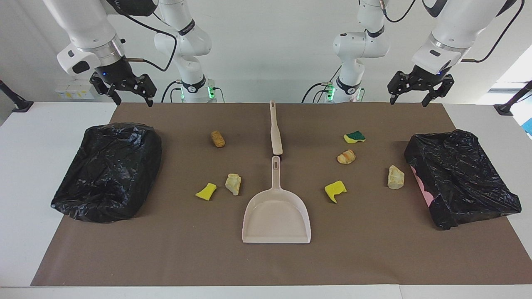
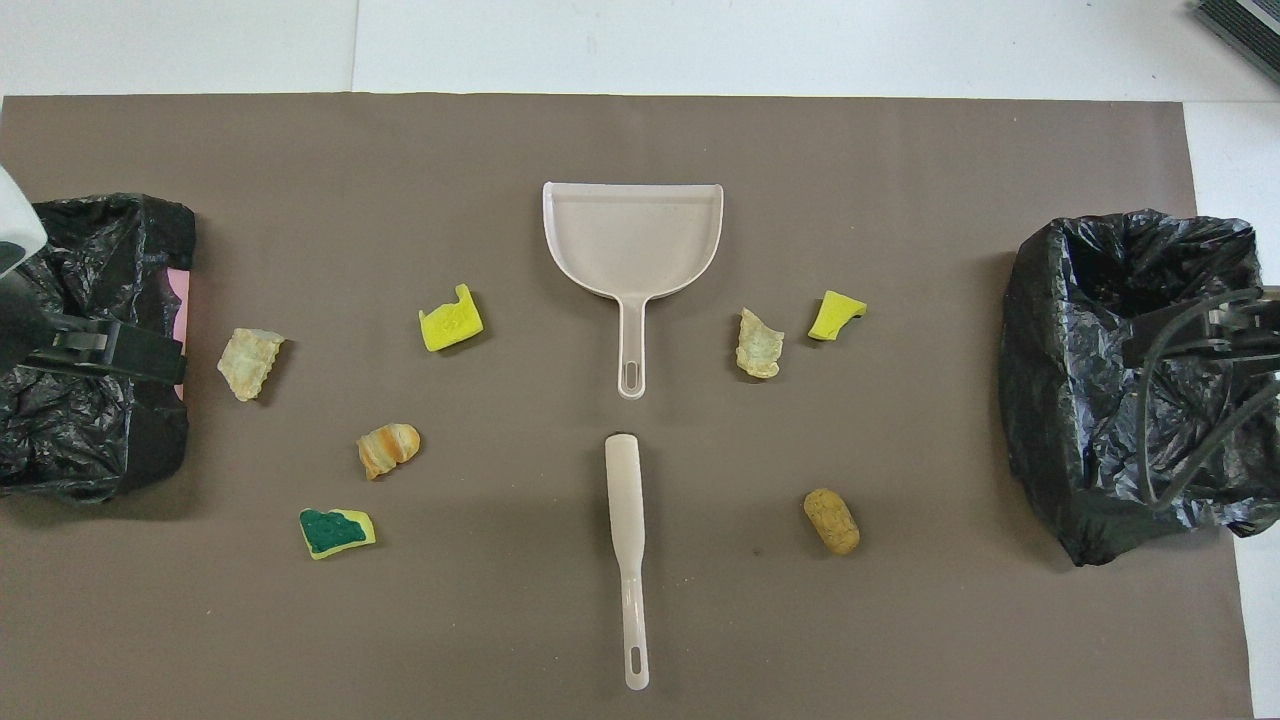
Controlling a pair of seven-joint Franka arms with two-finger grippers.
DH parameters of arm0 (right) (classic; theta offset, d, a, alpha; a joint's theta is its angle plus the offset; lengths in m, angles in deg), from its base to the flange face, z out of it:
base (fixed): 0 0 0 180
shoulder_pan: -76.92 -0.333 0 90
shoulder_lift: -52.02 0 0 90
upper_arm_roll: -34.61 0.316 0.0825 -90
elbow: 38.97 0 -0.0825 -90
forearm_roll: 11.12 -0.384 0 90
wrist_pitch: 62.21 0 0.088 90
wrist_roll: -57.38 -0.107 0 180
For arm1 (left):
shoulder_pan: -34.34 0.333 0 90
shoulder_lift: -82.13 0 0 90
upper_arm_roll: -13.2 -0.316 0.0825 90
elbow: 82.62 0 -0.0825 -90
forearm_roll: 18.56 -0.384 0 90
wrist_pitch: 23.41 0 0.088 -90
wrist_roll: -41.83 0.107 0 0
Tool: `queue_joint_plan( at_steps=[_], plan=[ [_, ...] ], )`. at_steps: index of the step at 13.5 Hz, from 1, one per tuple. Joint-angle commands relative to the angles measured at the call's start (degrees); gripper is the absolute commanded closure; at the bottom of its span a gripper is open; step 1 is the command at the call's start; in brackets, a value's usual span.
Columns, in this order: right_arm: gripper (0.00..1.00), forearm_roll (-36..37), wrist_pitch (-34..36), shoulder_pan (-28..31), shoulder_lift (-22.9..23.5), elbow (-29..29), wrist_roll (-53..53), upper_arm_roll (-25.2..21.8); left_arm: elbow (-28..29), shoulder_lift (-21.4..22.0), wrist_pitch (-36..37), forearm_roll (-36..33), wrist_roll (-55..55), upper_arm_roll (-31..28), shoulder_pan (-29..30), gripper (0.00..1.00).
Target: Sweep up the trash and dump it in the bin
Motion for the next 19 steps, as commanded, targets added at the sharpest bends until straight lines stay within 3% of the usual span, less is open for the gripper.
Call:
queue_joint_plan(
  at_steps=[1,11,13,19],
  plan=[
    [0.0,-1.08,0.7,-0.26,-0.53,0.32,-0.76,-0.41,0.65,0.98,0.46,0.28,-0.49,0.71,1.02,0.0],
    [0.0,-1.17,0.87,-0.35,-0.62,0.4,-0.76,-0.24,2.23,1.69,-1.2,1.16,-1.45,0.97,-0.03,0.0],
    [0.0,-1.17,1.05,-0.17,-0.62,0.49,-0.76,-0.24,5.56,3.0,-2.08,1.25,-2.15,3.68,-0.12,0.0],
    [0.0,-0.73,1.58,-0.96,0.09,-0.21,-0.68,0.29,19.88,7.4,-13.14,2.99,-18.82,17.11,-0.21,0.0]
  ],
)
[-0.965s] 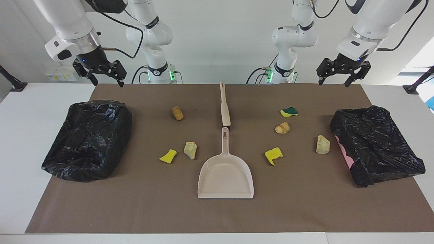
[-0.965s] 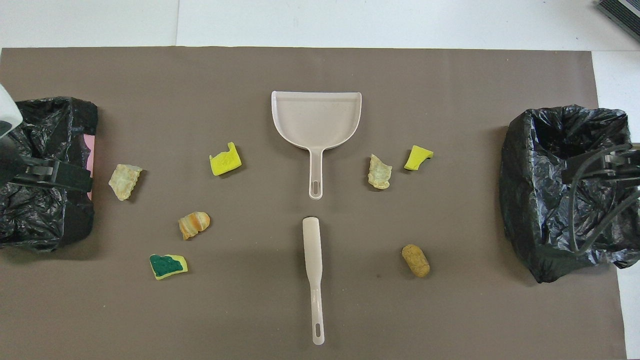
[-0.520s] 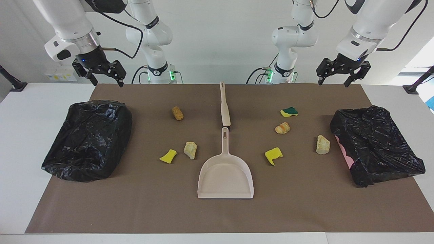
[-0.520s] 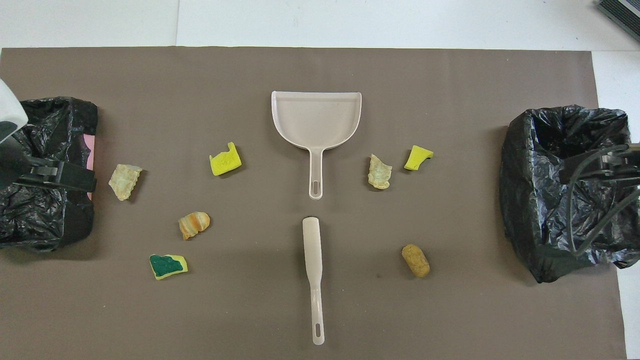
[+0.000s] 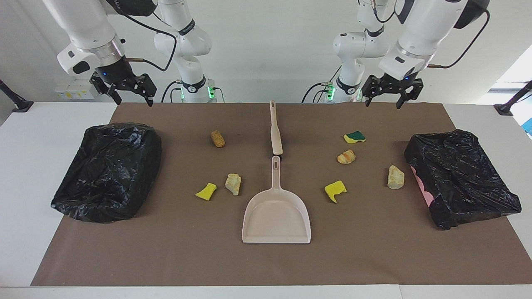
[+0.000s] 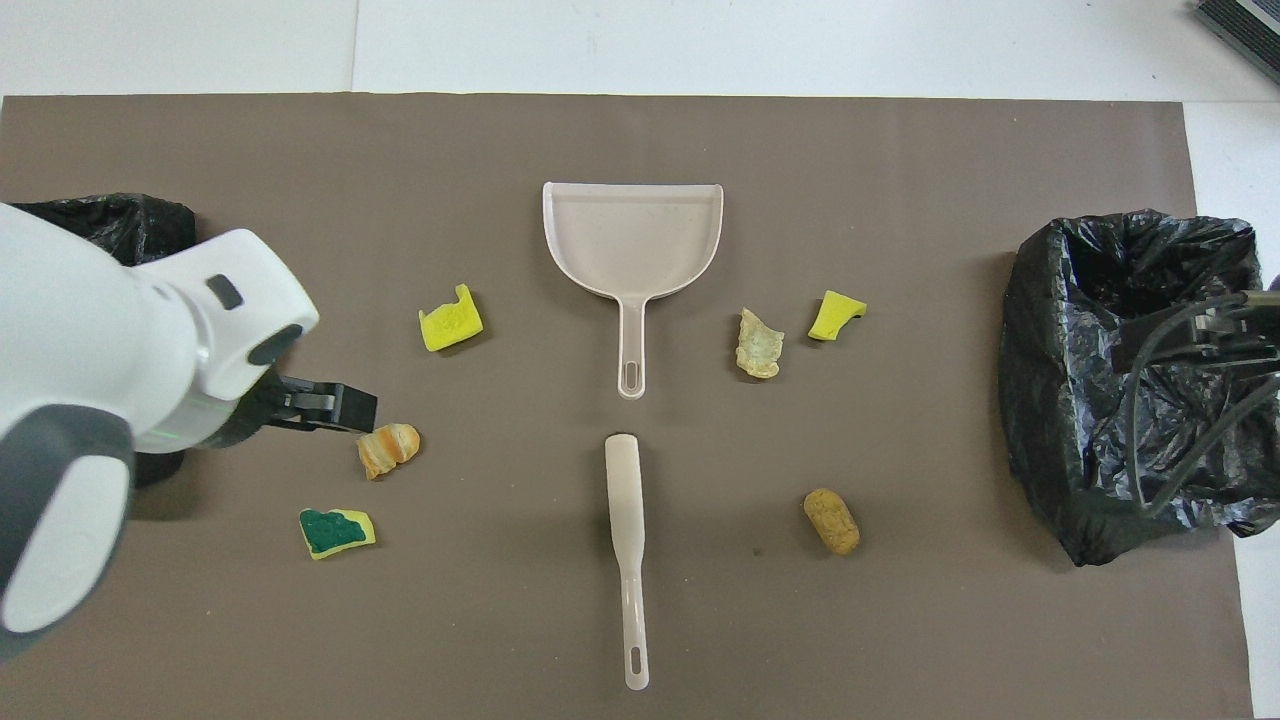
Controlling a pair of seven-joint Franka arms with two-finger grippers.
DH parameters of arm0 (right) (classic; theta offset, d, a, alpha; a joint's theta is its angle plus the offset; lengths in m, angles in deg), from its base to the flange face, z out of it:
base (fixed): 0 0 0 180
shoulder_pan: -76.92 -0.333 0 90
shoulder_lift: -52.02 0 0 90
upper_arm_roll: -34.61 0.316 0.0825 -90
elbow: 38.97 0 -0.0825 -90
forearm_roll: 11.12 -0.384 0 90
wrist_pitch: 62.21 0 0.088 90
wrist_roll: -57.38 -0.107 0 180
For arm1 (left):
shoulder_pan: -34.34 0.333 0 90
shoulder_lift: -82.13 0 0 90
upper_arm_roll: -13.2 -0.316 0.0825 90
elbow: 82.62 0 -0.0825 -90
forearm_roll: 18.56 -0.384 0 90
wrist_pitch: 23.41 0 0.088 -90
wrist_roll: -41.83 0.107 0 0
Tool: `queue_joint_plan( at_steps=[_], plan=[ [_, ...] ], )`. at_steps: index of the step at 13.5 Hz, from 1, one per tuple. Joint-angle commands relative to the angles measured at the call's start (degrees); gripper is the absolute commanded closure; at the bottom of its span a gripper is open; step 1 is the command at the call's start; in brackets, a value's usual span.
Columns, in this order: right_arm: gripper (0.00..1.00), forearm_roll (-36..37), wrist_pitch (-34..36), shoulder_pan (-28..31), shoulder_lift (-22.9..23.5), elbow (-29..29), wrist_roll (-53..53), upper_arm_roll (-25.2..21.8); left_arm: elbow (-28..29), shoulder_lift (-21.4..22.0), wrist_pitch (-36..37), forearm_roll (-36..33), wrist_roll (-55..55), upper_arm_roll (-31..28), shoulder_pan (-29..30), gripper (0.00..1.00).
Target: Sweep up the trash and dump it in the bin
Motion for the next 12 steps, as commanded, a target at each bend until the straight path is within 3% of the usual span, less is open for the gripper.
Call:
queue_joint_plan(
  at_steps=[1,5,10,12],
  plan=[
    [0.0,-0.96,-0.33,-0.82,0.08,-0.04,-0.76,0.14,8.92,4.59,-6.71,2.89,-7.96,5.71,-0.1,0.0],
    [0.0,-1.31,-4.37,-3.9,1.05,2.41,-5.15,0.66,16.31,5.74,-13.92,6.24,-16.85,15.46,-0.1,0.0],
    [0.0,-1.66,-10.87,-10.48,7.1,2.42,-8.93,0.93,23.25,4.08,-23.58,9.33,-24.85,25.83,-0.19,0.0],
    [0.0,-5.5,-14.13,-11.9,9.74,2.25,-11.21,0.84,26.95,3.9,-28.08,11.33,-26.18,29.28,-0.19,0.0]
  ],
)
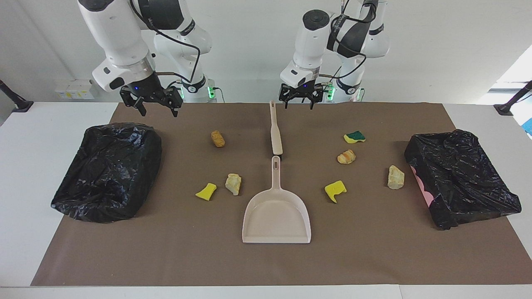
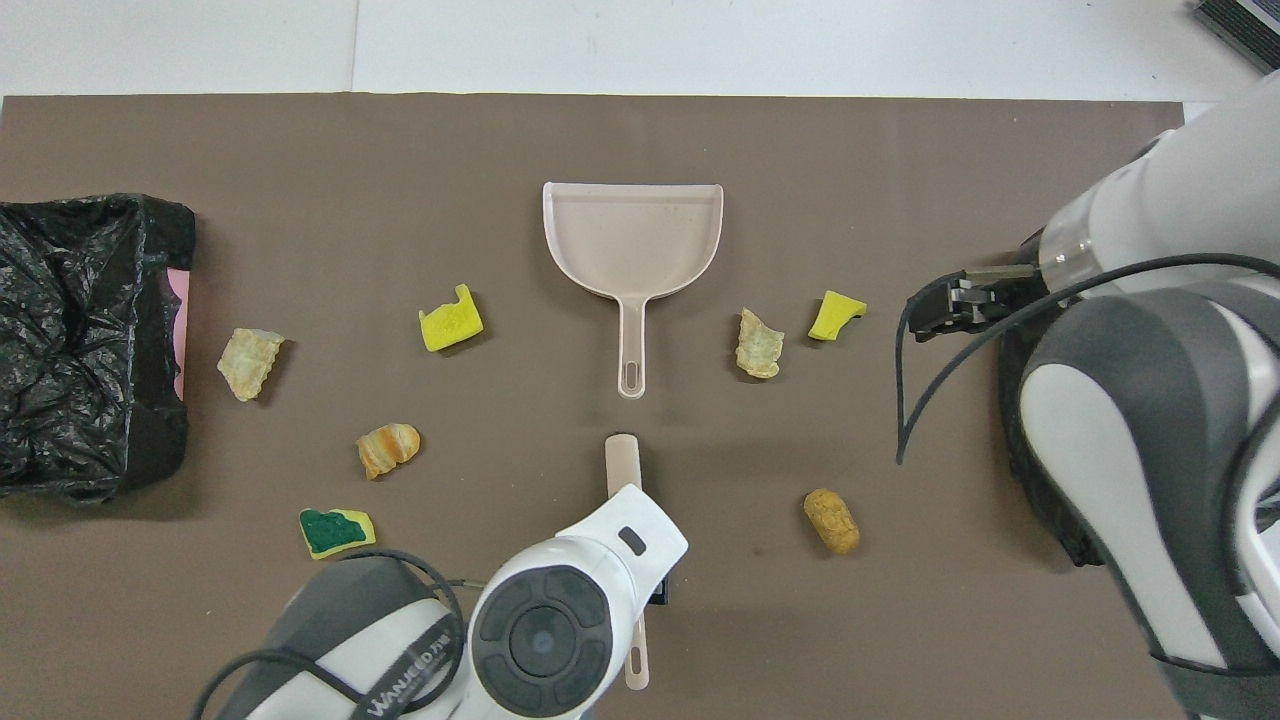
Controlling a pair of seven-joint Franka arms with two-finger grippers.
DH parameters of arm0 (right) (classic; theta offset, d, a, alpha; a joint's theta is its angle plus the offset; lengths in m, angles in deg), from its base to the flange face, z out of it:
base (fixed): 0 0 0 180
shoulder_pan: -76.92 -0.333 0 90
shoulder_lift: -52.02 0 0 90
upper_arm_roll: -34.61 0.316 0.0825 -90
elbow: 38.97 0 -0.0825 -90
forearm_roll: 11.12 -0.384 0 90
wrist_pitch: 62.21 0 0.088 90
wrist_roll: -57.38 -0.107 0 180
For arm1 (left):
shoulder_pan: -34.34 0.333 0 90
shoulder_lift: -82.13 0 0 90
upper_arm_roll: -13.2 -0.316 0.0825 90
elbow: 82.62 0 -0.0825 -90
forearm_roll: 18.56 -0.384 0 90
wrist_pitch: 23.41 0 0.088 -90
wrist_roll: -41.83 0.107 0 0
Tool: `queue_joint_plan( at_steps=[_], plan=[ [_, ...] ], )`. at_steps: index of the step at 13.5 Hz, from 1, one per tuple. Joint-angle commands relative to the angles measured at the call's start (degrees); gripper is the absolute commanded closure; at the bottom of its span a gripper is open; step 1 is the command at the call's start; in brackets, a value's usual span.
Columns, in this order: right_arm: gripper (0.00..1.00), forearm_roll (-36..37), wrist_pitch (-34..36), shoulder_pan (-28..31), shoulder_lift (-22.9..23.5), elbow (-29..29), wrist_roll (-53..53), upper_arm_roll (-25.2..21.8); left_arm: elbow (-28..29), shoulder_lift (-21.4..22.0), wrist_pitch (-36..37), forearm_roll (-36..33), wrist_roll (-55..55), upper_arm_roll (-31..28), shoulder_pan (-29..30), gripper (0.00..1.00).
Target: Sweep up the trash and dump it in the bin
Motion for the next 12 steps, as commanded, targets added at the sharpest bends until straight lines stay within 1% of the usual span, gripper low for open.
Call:
queue_joint_plan(
  at_steps=[1,2,3,5,7,8,10,12],
  plan=[
    [0.0,-4.03,-3.78,-1.08,3.45,-0.3,-2.88,0.09,5.29,0.59,-5.15,4.4,-1.2,3.19,0.07,0.0],
    [0.0,-3.95,-5.01,-3.08,5.55,-0.39,-3.58,0.09,6.35,-0.2,-7.07,4.95,-1.38,4.16,0.06,0.0],
    [0.0,-4.13,-8.24,-5.45,6.79,-0.39,-4.81,0.09,7.14,-1.51,-9.18,4.95,-1.73,4.86,0.06,0.0],
    [0.0,-3.96,-9.94,-6.35,9.42,-0.65,-6.83,0.09,7.5,-5.2,-11.3,4.95,-2.6,5.22,0.15,0.0],
    [0.0,-3.78,-12.14,-9.06,13.46,-3.45,-9.29,0.09,7.94,-5.65,-11.75,6.96,-2.26,5.22,0.5,0.0],
    [0.0,-3.6,-13.54,-10.3,16.09,-5.64,-11.3,0.09,8.72,-6.35,-13.49,7.67,-2.17,5.22,0.42,0.0],
    [0.0,-2.55,-15.65,-12.06,20.32,-8.11,-12.91,0.09,9.52,-6.8,-14.74,7.94,-1.91,5.22,0.5,0.13],
    [0.0,-1.06,-19.41,-15.4,24.8,-9.35,-15.52,-0.26,9.7,-6.71,-14.39,8.12,-1.82,5.22,0.5,0.46]
  ],
)
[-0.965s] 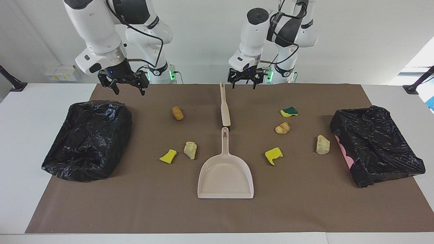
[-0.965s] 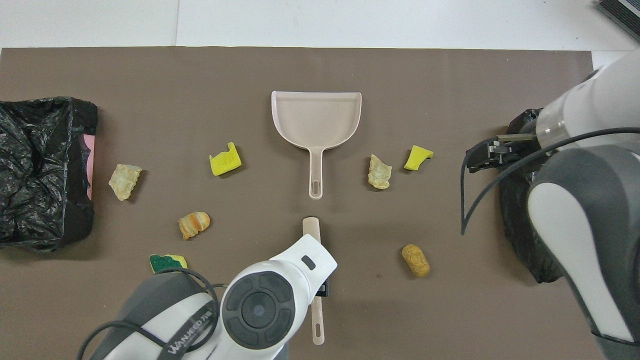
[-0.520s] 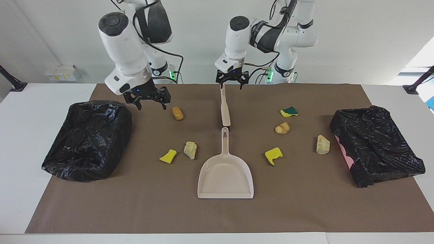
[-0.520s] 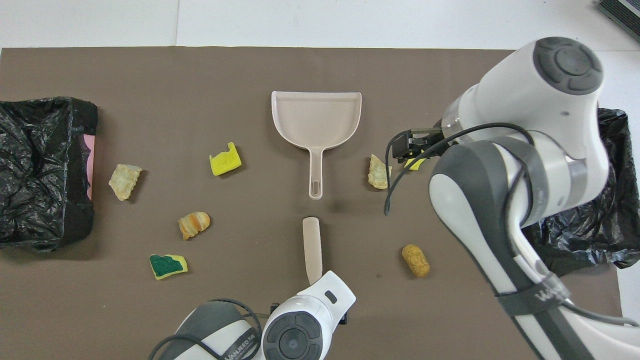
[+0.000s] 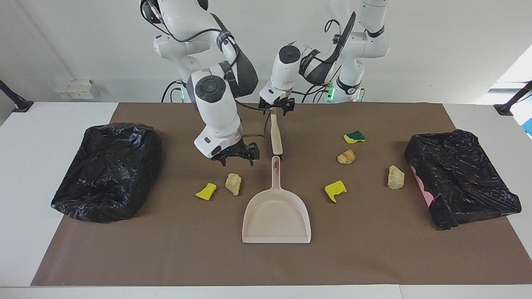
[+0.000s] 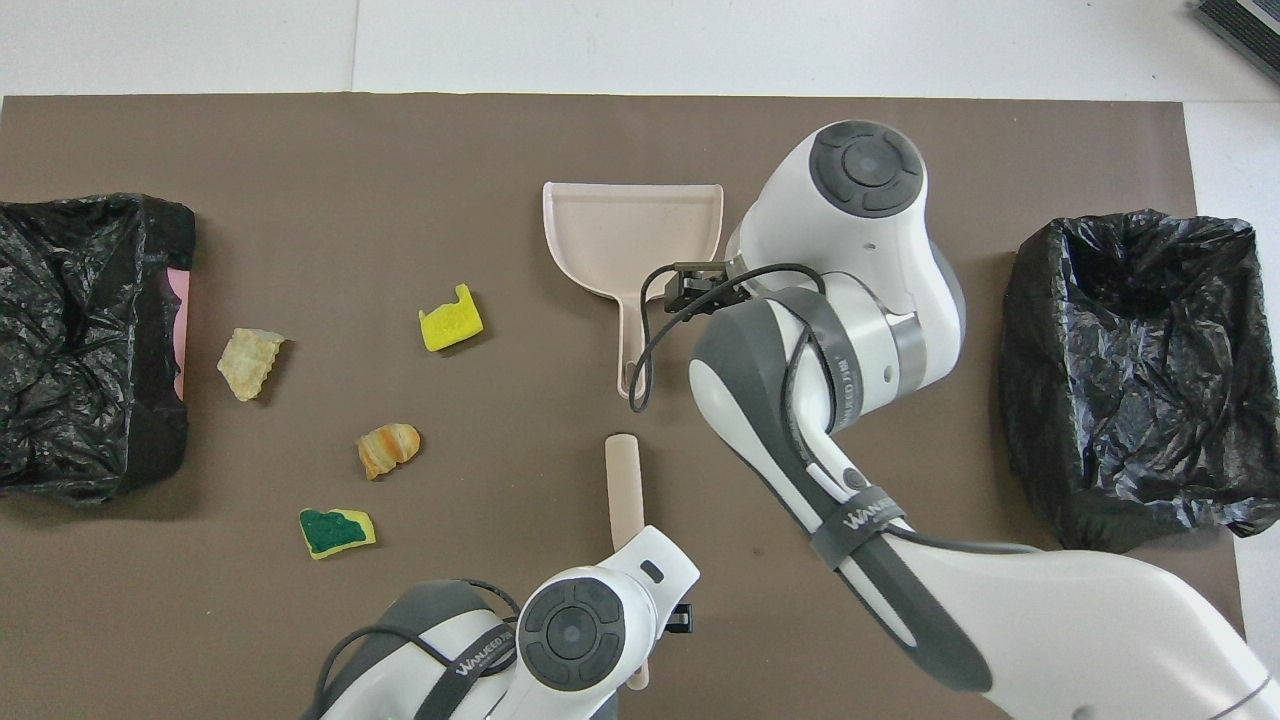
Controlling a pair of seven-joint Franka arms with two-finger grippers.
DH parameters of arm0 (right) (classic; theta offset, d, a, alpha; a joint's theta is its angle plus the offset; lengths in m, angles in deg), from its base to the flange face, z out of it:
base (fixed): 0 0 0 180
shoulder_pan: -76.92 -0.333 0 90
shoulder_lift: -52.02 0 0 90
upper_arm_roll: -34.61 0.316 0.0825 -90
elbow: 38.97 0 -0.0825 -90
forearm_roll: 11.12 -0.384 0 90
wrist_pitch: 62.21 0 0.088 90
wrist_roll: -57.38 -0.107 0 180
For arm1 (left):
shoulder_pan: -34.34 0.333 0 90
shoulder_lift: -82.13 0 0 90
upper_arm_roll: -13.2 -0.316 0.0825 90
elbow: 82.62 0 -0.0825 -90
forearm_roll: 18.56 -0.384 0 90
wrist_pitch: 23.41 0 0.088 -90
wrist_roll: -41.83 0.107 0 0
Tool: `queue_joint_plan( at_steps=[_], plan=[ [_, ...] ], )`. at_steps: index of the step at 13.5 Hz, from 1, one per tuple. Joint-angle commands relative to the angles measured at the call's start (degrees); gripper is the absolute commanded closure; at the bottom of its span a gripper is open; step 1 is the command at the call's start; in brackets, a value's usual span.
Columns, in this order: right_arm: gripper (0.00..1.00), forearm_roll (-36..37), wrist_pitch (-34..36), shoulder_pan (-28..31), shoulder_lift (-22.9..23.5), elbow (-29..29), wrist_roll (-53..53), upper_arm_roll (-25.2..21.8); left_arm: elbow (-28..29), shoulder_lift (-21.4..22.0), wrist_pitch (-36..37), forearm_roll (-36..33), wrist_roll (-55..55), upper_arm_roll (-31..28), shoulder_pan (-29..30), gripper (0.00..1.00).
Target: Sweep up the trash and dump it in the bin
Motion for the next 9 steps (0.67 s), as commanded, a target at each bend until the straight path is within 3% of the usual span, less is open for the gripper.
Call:
queue_joint_plan(
  at_steps=[1,2,4,5,7,9],
  plan=[
    [0.0,1.7,-3.21,-2.34,6.07,-4.27,-5.48,0.03,1.23,0.98,-0.81,1.4,0.07,0.4,0.32,0.67],
    [0.0,1.87,-3.31,-4.0,7.74,-6.19,-7.42,-0.23,0.97,1.07,0.15,1.31,-0.02,0.31,0.23,0.84],
    [0.0,1.87,-3.39,-4.72,9.51,-8.58,-9.54,-0.06,-0.08,0.89,2.52,1.31,0.32,0.23,0.32,0.99],
    [0.02,1.96,-3.66,-5.33,9.95,-8.67,-9.63,-0.15,-0.17,1.07,3.84,1.31,0.76,0.23,0.41,1.0],
    [0.23,2.92,-4.01,-5.69,10.21,-8.32,-9.46,0.11,-1.39,2.29,8.31,0.96,1.03,-0.12,0.76,1.0],
    [0.34,2.84,-3.92,-5.69,10.13,-7.88,-8.93,0.12,-3.24,3.69,14.02,0.35,2.78,-2.48,1.11,1.0]
  ],
)
